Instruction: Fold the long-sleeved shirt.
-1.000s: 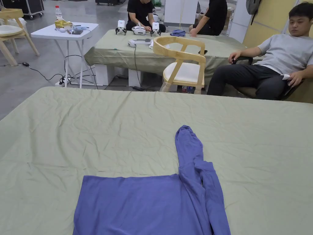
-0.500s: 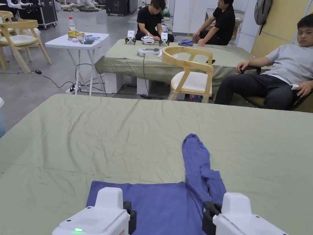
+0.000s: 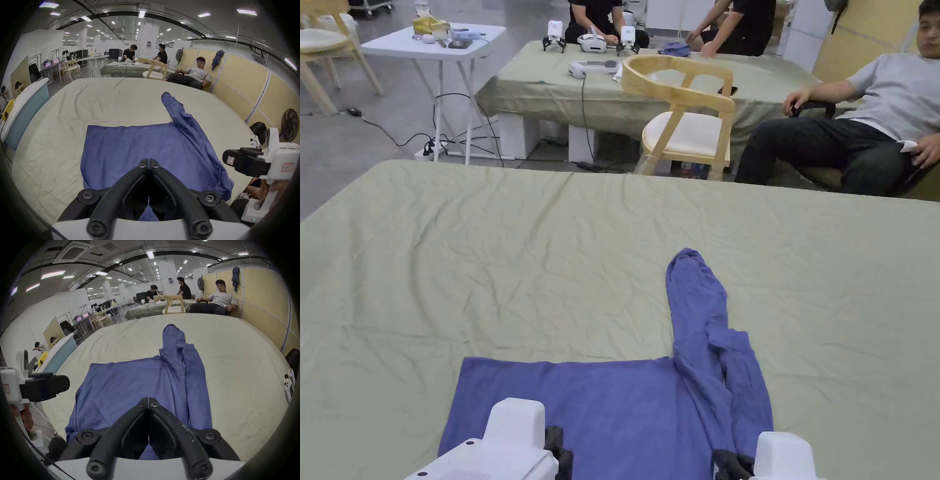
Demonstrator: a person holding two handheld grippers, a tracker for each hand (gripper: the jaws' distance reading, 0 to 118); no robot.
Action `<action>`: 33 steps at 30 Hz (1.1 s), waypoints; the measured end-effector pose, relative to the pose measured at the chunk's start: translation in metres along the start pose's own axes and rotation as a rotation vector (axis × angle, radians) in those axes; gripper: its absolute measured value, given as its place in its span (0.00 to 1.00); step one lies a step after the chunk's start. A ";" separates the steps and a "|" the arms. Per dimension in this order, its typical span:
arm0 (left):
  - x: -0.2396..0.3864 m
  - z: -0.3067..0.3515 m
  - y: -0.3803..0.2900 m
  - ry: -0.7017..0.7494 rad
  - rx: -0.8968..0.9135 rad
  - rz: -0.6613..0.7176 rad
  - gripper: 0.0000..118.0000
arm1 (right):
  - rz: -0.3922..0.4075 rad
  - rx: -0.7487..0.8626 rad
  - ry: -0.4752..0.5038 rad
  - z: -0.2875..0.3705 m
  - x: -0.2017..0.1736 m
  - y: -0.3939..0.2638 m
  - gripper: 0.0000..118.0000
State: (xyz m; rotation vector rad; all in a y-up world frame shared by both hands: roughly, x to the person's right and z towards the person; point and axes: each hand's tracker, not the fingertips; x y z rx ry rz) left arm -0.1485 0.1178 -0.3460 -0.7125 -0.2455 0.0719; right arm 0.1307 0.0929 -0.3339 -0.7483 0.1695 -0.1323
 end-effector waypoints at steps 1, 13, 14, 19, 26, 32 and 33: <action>0.003 -0.005 0.003 -0.005 -0.001 -0.007 0.00 | -0.009 0.003 -0.021 -0.008 0.007 0.009 0.02; 0.013 -0.044 0.032 -0.082 -0.011 -0.014 0.00 | 0.036 -0.268 -0.252 -0.191 0.098 0.157 0.69; 0.012 -0.045 0.031 -0.085 -0.014 -0.010 0.00 | 0.045 -0.290 -0.255 -0.198 0.100 0.156 0.69; 0.008 -0.047 0.026 -0.086 -0.027 0.004 0.00 | 0.035 -0.362 -0.212 -0.225 0.110 0.140 0.45; -0.002 -0.037 0.020 -0.071 -0.026 0.021 0.00 | -0.044 -0.198 -0.130 -0.170 0.116 0.139 0.03; -0.009 -0.019 0.014 -0.055 -0.010 0.025 0.00 | 0.022 -0.068 0.066 -0.049 0.088 0.122 0.03; -0.010 -0.014 0.012 -0.052 -0.006 0.025 0.00 | 0.048 -0.058 0.091 -0.027 0.081 0.111 0.03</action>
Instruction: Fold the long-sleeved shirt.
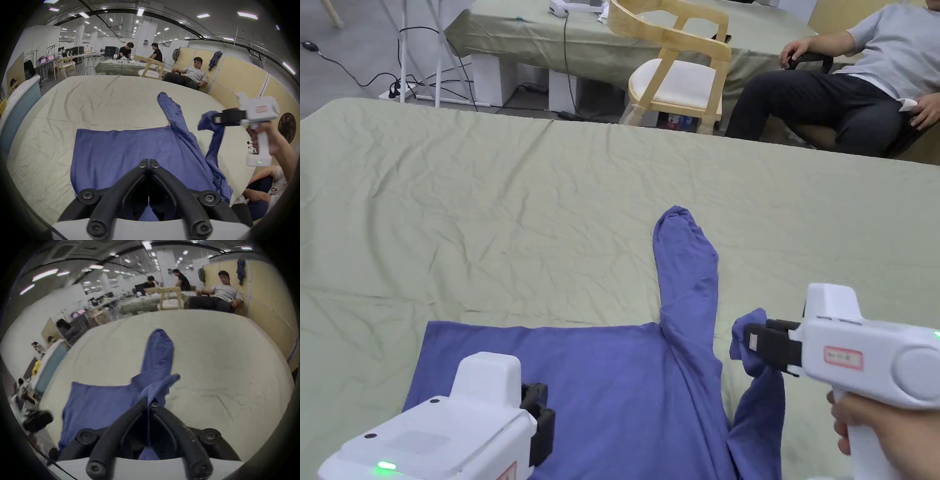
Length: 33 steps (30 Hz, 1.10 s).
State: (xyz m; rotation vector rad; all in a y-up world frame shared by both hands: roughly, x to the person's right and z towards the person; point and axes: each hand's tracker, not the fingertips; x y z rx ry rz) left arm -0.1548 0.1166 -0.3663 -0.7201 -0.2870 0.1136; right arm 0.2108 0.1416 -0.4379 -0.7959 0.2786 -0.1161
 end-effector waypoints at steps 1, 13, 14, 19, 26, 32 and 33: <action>-0.001 0.004 -0.002 0.002 0.003 -0.001 0.00 | 0.020 -0.006 0.022 0.018 -0.011 -0.012 0.03; -0.010 0.042 -0.032 0.050 -0.009 -0.013 0.00 | 0.068 -0.330 0.015 0.026 -0.068 -0.190 0.03; -0.010 0.043 -0.034 0.052 -0.013 -0.013 0.00 | 0.068 -0.342 0.000 0.023 -0.070 -0.194 0.03; -0.012 0.051 -0.035 0.063 -0.008 -0.009 0.00 | 0.048 -0.224 -0.019 0.053 -0.075 -0.161 0.72; 0.000 0.055 -0.018 0.069 0.042 -0.026 0.00 | 0.134 0.127 -0.079 0.086 -0.104 -0.078 0.52; 0.000 0.049 -0.020 0.083 0.034 -0.012 0.00 | 0.085 0.123 -0.020 0.054 -0.111 -0.079 0.02; -0.002 0.047 -0.020 0.088 0.032 -0.017 0.00 | 0.079 0.119 -0.026 0.049 -0.109 -0.081 0.02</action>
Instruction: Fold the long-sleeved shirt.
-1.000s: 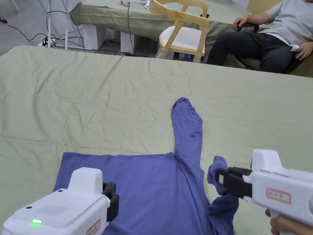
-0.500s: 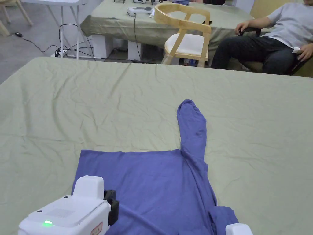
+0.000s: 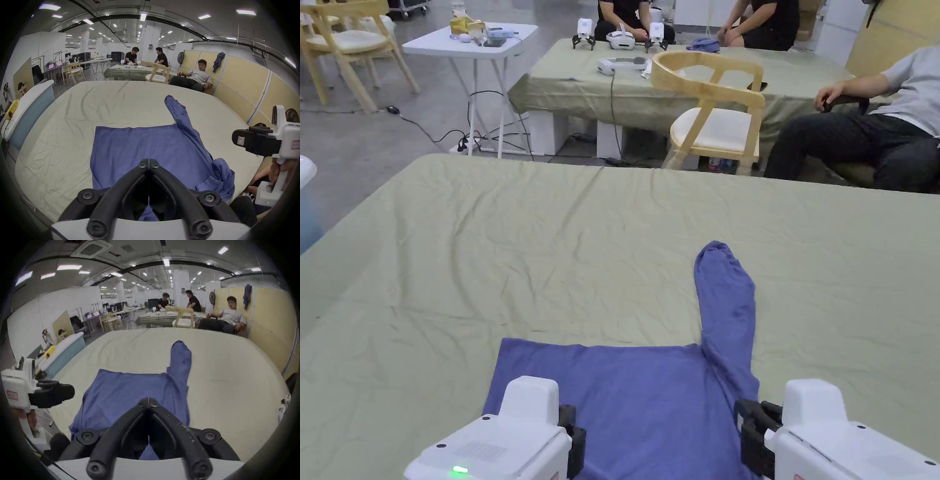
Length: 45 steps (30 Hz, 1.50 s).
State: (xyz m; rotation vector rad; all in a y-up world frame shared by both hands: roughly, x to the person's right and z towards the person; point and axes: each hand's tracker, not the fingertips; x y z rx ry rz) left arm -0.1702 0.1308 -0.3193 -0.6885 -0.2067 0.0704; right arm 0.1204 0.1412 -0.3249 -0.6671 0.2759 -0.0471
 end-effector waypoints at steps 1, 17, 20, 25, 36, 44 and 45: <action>-0.002 -0.004 0.001 0.007 -0.003 -0.008 0.00 | 0.013 -0.008 -0.010 -0.004 -0.001 -0.002 0.02; -0.152 -0.238 0.075 0.193 -0.319 0.123 0.88 | 0.008 -0.188 -0.055 -0.069 0.047 -0.024 0.02; -0.151 -0.254 0.059 0.179 -0.374 0.114 0.71 | -0.012 -0.210 -0.071 -0.087 0.061 -0.023 0.02; -0.145 -0.216 0.062 0.172 -0.251 0.041 0.01 | -0.067 -0.205 -0.112 -0.133 0.093 0.019 0.92; -0.145 -0.215 0.049 0.140 -0.290 0.073 0.01 | -0.069 -0.463 -0.128 -0.255 0.129 0.061 0.43; -0.149 -0.173 0.060 0.113 -0.202 0.116 0.01 | -0.192 -0.253 -0.104 -0.174 0.152 0.071 0.09; -0.147 -0.159 0.065 0.098 -0.166 0.110 0.01 | -0.183 -0.213 -0.105 -0.158 0.149 0.075 0.09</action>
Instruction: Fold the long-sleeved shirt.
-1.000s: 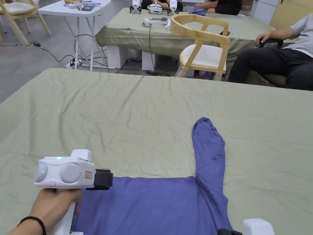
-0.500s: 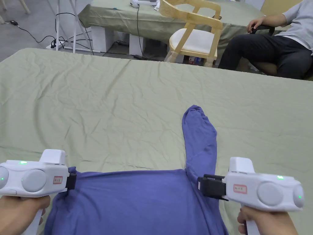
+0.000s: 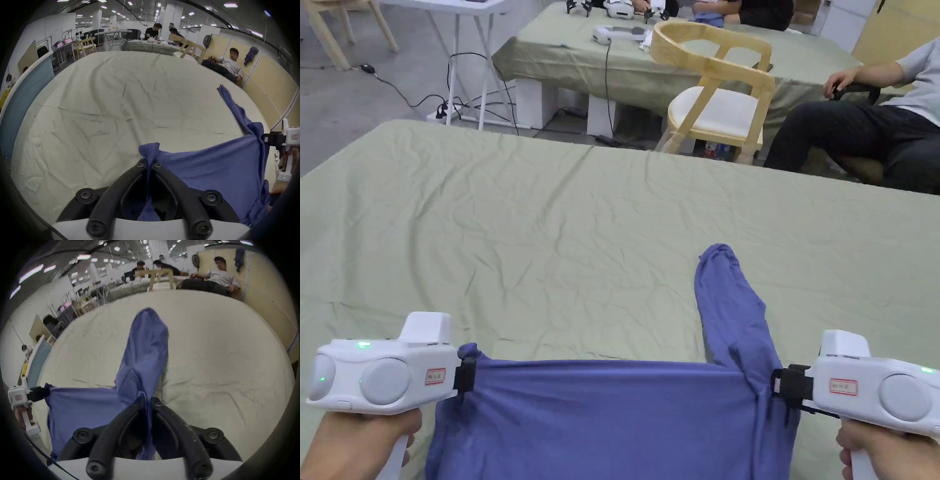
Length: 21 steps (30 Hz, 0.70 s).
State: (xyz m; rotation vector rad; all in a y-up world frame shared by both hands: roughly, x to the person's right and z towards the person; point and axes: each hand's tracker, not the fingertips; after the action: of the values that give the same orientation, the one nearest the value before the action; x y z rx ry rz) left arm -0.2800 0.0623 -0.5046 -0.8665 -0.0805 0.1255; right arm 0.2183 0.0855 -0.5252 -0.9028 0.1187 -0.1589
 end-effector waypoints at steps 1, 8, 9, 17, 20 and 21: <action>0.001 0.018 0.003 -0.014 0.035 -0.018 0.01 | 0.008 0.034 0.009 0.018 -0.002 0.001 0.09; 0.006 0.162 0.023 -0.050 0.270 -0.050 0.01 | 0.100 0.280 0.066 0.161 -0.035 0.002 0.09; 0.005 0.186 0.026 -0.058 0.315 -0.056 0.01 | 0.109 0.326 0.070 0.185 -0.039 0.001 0.09; 0.024 0.348 0.047 -0.073 0.628 -0.106 0.01 | 0.190 0.651 0.118 0.359 -0.079 0.012 0.09; 0.034 0.398 0.071 -0.071 0.751 -0.122 0.01 | 0.210 0.782 0.124 0.415 -0.098 0.032 0.09; 0.037 0.413 0.082 -0.071 0.790 -0.133 0.01 | 0.217 0.828 0.116 0.434 -0.104 0.040 0.09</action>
State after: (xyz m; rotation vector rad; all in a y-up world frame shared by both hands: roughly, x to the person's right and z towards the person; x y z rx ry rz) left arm -0.2998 0.4317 -0.2999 -0.0671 -0.1422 0.0537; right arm 0.1931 0.4638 -0.2860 -0.0525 0.2354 -0.0458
